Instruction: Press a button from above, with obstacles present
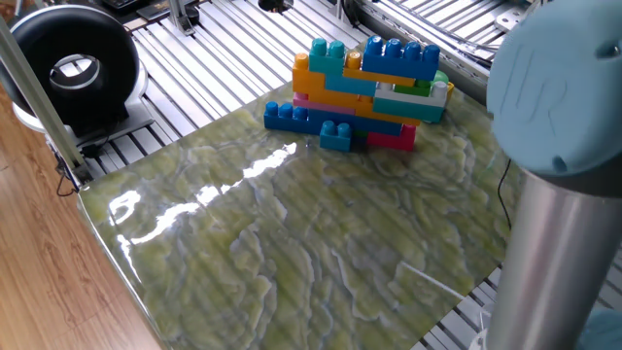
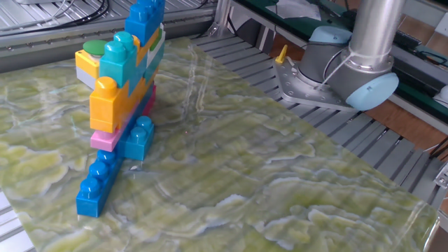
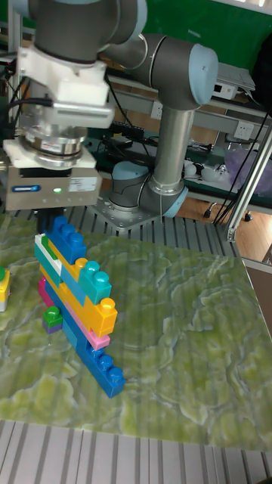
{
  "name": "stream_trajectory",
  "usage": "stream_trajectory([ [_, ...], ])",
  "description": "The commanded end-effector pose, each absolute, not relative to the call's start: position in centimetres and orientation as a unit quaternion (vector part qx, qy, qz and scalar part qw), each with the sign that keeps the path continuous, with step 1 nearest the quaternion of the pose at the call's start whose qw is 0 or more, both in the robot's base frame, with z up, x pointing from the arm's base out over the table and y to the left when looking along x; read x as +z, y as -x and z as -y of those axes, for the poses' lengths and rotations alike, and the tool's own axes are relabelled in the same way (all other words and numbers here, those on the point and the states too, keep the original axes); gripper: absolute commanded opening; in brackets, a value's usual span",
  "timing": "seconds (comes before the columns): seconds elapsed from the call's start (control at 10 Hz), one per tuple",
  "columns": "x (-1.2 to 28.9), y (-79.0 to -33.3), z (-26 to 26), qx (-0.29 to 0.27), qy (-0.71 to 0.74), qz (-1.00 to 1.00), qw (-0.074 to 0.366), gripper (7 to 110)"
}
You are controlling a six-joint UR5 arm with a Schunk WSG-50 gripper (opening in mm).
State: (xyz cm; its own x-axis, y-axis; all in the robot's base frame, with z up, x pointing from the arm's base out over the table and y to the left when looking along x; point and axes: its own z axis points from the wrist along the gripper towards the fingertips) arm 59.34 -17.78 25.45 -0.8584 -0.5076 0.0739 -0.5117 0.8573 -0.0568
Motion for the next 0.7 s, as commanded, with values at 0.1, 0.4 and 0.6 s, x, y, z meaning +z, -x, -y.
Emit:
stream_trajectory([
  [0.1, 21.6, -59.3, 22.2, 0.046, -0.264, 0.963, -0.007, 7],
  [0.4, 18.8, -59.2, 24.7, 0.042, -0.257, 0.965, -0.036, 7],
  [0.6, 16.4, -59.9, 25.6, 0.016, -0.256, 0.965, -0.062, 7],
])
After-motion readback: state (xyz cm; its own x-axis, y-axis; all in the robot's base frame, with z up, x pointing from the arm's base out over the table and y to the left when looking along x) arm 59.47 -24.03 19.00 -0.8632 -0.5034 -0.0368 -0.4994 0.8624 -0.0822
